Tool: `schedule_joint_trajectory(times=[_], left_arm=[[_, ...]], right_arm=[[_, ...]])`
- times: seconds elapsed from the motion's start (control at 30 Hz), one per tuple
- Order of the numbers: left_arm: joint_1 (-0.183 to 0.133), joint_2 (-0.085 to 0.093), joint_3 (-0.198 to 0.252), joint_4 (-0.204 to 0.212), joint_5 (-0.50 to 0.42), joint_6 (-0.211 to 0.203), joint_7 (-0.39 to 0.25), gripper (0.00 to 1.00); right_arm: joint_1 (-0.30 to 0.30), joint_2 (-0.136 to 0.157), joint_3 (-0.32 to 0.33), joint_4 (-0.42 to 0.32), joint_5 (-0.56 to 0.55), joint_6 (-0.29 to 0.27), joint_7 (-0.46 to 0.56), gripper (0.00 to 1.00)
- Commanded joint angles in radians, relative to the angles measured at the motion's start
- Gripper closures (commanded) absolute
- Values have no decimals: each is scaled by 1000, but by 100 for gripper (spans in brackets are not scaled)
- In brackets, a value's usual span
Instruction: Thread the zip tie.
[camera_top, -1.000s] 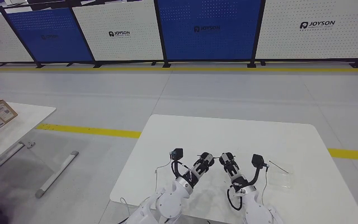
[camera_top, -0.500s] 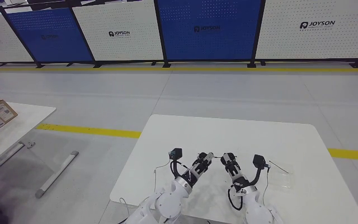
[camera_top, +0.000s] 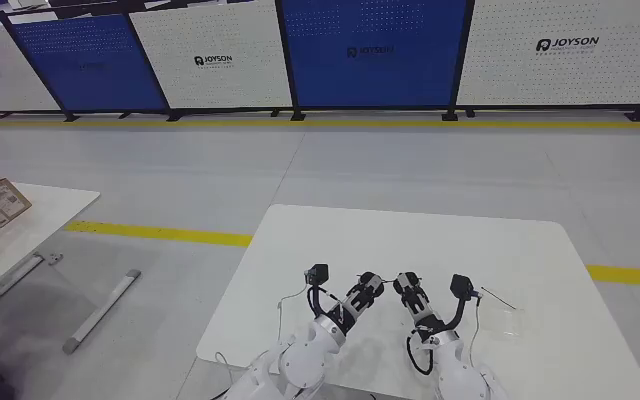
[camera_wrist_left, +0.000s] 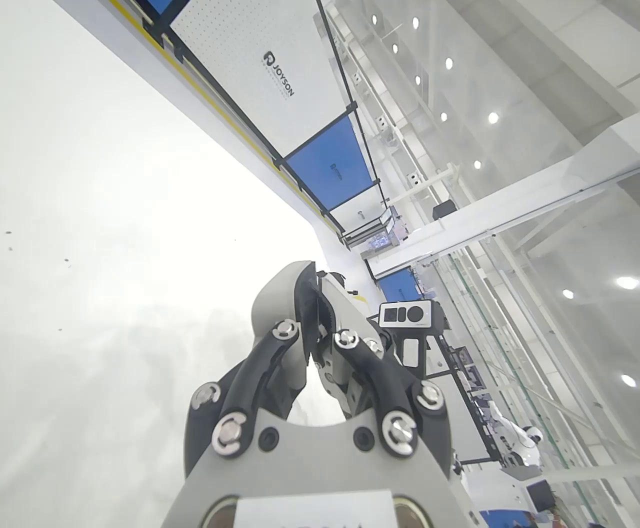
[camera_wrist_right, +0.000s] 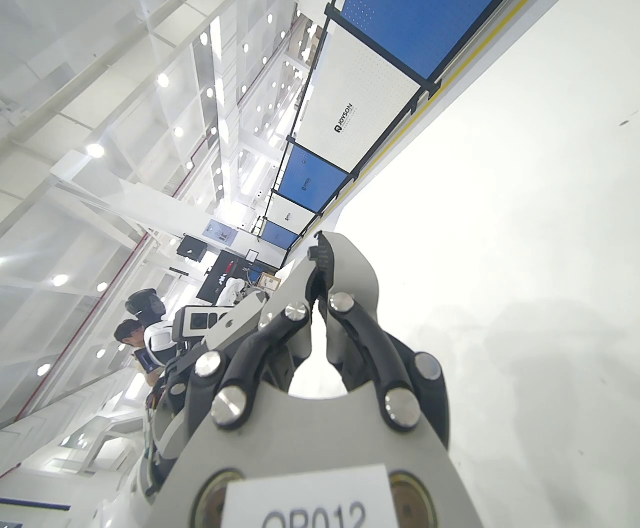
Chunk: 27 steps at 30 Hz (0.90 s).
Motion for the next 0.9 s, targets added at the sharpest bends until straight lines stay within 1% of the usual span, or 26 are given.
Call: schedule_joint_trajectory(times=[0.0, 0.1, 0.13, 0.17, 0.3, 0.43, 0.5, 0.57, 0.6, 0.67, 0.7, 0.87], left_arm=[[2, 0, -4, -4, -5, -1, -1, 100], [5, 0, -9, -9, -23, 2, 1, 100], [7, -1, -13, -10, -35, 7, 4, 100], [7, -1, -15, -11, -44, 12, 5, 100], [6, -4, -21, -12, -61, 31, 18, 100], [4, -8, -29, -13, -91, 62, 53, 100], [4, -14, -37, -19, -147, 98, 93, 100], [-3, -21, -44, -29, -219, 130, 108, 100], [-5, -22, -46, -33, -245, 137, 106, 100], [-5, -24, -52, -42, -301, 146, 80, 100], [-5, -24, -54, -44, -311, 150, 69, 100], [-5, -24, -54, -44, -311, 150, 69, 100]], right_arm=[[1, -1, -1, -1, -3, 3, 4, 100], [4, -1, -1, -2, 0, 10, 20, 100], [5, -1, 0, -3, 3, 10, 29, 57], [5, -1, 1, -3, 4, 8, 31, 0], [-3, 0, 9, -5, 8, -17, 22, 0], [-22, 3, 26, -23, 3, -50, 11, 0], [-36, 7, 40, -39, -12, -66, 7, 0], [-52, 11, 56, -51, -25, -74, 2, 0], [-58, 13, 63, -55, -25, -77, 4, 0], [-61, 14, 67, -56, -20, -80, 9, 0], [-61, 14, 67, -56, -20, -80, 9, 0], [-61, 14, 67, -56, -20, -80, 9, 0]])
